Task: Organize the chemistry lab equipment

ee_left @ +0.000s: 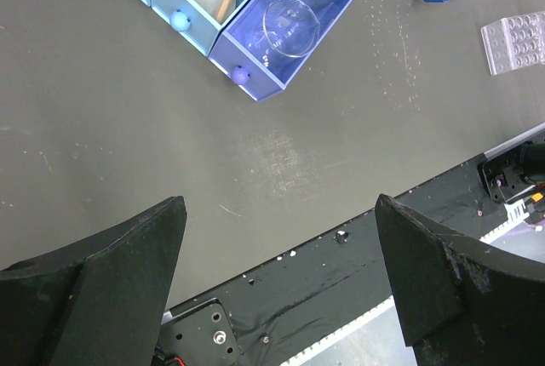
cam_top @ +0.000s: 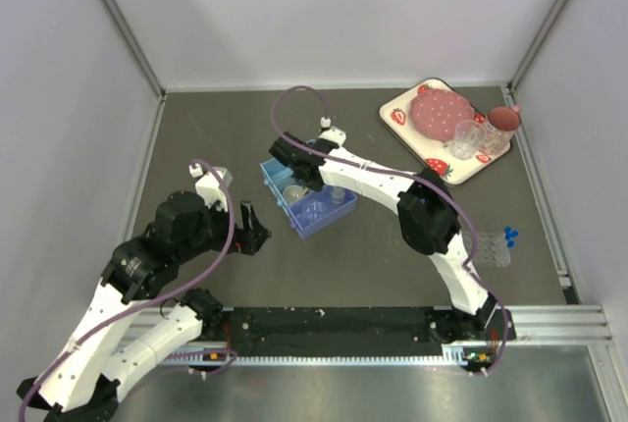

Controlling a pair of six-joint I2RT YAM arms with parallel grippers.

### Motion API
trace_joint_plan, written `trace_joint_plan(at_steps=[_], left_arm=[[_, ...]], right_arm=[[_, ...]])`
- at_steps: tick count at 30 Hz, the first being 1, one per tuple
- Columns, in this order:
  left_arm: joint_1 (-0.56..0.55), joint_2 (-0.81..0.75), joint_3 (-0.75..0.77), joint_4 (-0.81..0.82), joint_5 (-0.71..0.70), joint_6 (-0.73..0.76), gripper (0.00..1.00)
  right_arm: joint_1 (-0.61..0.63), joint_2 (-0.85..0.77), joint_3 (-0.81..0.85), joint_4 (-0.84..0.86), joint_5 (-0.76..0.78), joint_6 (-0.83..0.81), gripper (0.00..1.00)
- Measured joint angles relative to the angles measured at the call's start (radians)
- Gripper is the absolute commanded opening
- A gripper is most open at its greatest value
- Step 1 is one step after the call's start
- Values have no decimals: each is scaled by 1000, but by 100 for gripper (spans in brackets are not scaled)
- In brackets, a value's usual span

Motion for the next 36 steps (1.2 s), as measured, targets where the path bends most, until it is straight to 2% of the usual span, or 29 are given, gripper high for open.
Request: trace_joint_plan(at_steps=[7,9,15,19,24,27,31,36], left_arm=[[0,0,0,0,-2,0,98],[0,1,0,0,-5,0,98],[0,23,0,0,-9,0,98],[0,42,0,5,-13,-1,98],[0,70,0,35,-16,-22,98],[0,105,-4,76,-16,-45,98],[0,166,-8,132,-15,-69,98],[0,244,-8,191,-4,-82,98]], right_arm=[[44,-31,3,-5,13,-53,38],[45,-73,3,-11,16,-84,42],[41,-280,-3,-13,48,-240,44],[14,-465,-84,-4,52,-374,44],[-97,-622,-256,2,45,-526,44],[-218,-693,-399,-2,17,-595,44],[-364,-779,-558,-21,-22,-631,44],[-473,-855,-685,-34,-53,-620,43]])
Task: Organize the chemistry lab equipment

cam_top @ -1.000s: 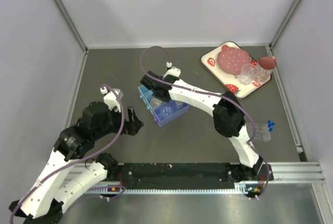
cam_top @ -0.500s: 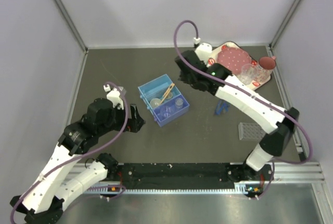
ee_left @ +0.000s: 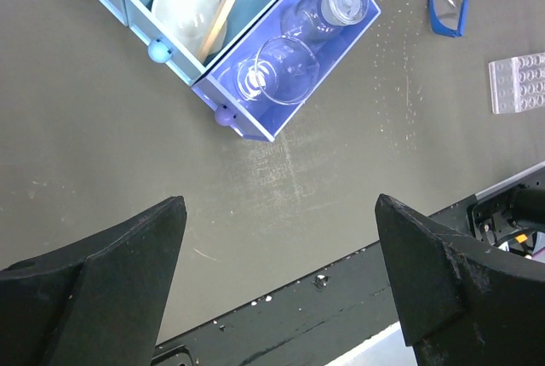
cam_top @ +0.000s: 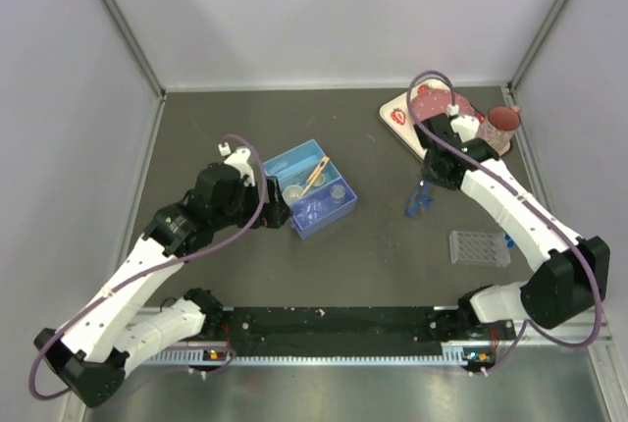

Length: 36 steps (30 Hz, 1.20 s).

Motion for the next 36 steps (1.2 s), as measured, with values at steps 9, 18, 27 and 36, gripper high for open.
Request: trace_joint_plan(at_steps=[9,18,27,36], left_arm=[[0,49,3,25,10,1,98],[0,50,5,32,27,5,98],[0,58,5,32,27,29,98],[0,60,6,33,27,38,98]], right_arm=[[-84,67,-144,48,-69,45,40],[-124,206,-145,147,-86,50,39],[-131,324,-114,200,-113,51,38],[-131,340,-102,228,-136,52,38]])
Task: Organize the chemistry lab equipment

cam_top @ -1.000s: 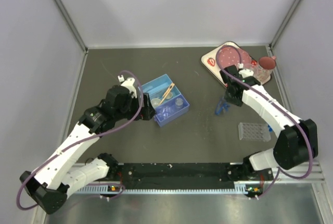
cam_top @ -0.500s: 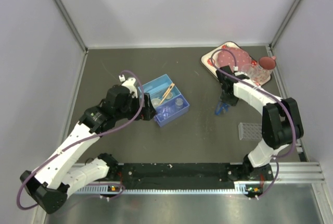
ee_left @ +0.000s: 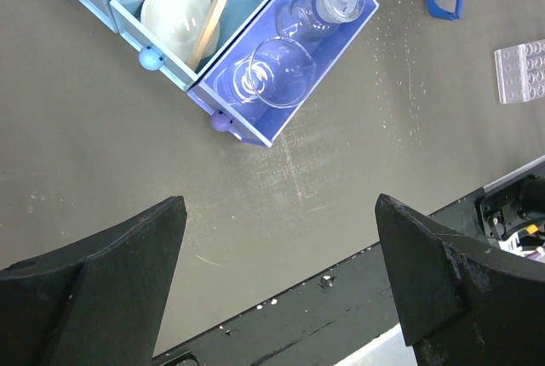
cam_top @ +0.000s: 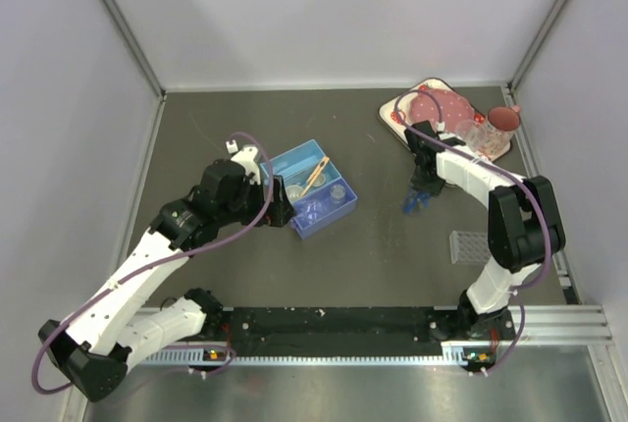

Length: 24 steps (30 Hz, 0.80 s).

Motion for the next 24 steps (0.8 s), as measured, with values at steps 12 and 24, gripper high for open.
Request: trace_joint_plan(at_steps=[12,24], left_arm=[[0,6,0,0,0,2,98],[0,6,0,0,0,2,98]], right_arm=[[0,39,6,21,0,0,26],[0,55,18,29,1,-3,0]])
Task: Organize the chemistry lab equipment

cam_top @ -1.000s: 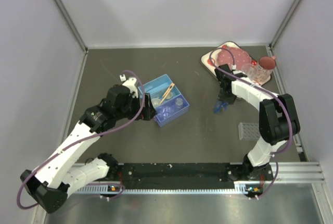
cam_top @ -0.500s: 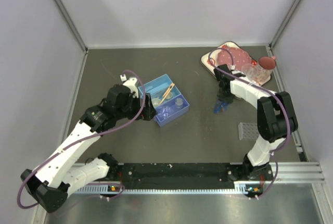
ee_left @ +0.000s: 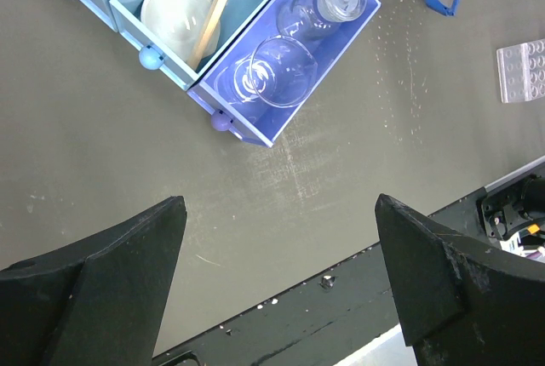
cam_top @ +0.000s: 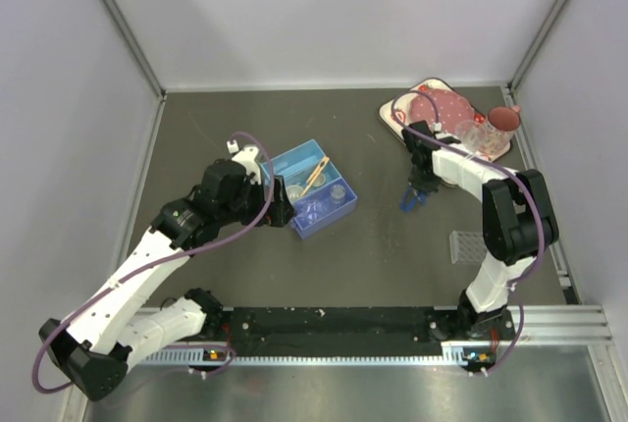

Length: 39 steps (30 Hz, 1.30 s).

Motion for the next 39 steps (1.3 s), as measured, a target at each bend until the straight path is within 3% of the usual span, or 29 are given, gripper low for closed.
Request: trace_joint_plan(at_steps=[11,27,33,39], left_arm=[[0,-4,0,0,0,0,98],[0,-49,32,-16,-26,0,98],[0,-82,57,-54,-85,-13,98],[0,-105,95,-116,-179,-52,97]], right_arm=[[14,-28,23,-26,2,-17,0],[201,-93,473,-120,-53,17,0],[290,-4,632,-120,-78,115,0],[364,143,691,-118,-100,226,0]])
